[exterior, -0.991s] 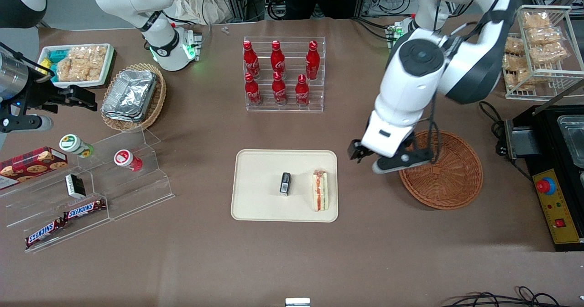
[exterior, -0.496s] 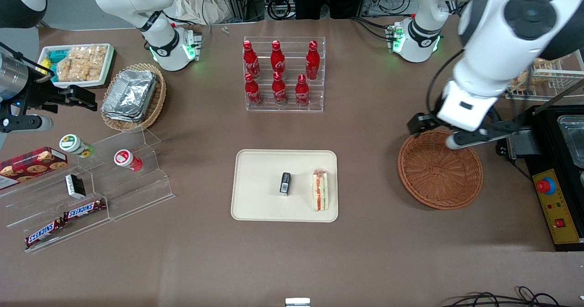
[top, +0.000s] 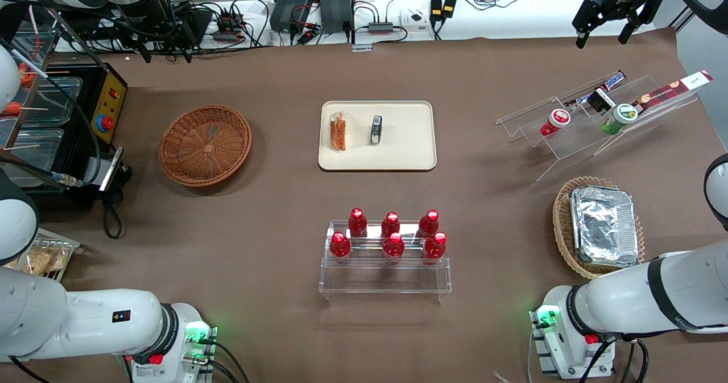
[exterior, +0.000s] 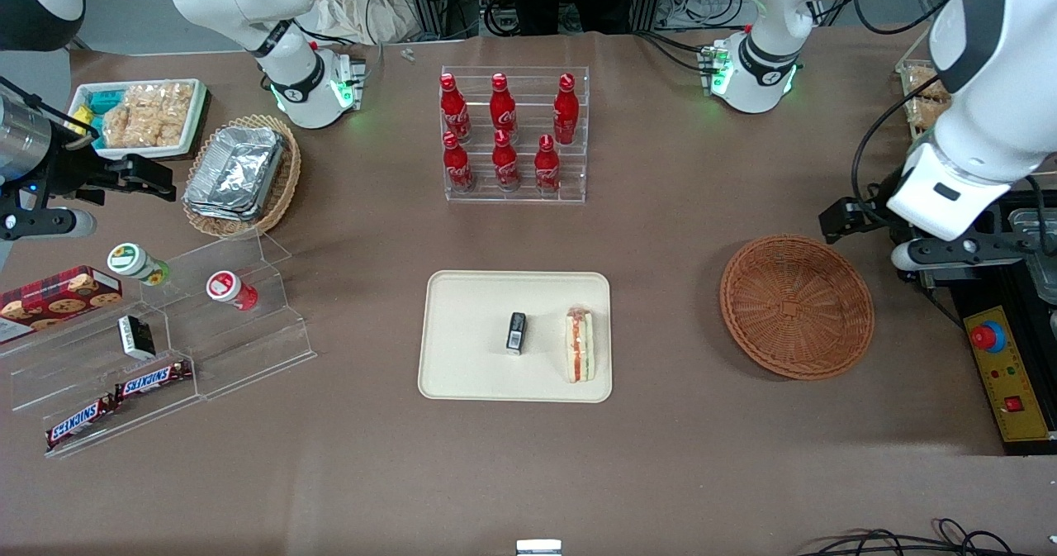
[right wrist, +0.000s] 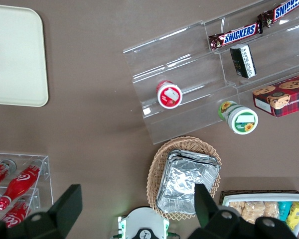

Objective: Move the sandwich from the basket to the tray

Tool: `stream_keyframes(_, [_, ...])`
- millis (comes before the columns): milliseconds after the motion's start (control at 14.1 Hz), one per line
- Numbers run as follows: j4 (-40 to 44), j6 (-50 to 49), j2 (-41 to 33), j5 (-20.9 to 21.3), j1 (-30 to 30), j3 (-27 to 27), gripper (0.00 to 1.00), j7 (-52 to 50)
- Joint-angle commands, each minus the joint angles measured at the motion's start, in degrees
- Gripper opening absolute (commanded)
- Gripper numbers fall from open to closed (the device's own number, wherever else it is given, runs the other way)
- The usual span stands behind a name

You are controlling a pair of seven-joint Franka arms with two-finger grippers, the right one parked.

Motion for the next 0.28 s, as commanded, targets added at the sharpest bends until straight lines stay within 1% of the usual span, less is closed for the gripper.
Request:
stream_keyframes(0, [4.7,-4.0,1.1,-0.4,1.3,-0.4,0.99,2.0])
stream_keyframes(142, [6.3,-5.1,2.1,-0.5,1.3,0.7,1.0,2.0])
stream_keyframes(212, [7.0,-5.2,2.3,0.2,1.3,0.7,1.0,2.0])
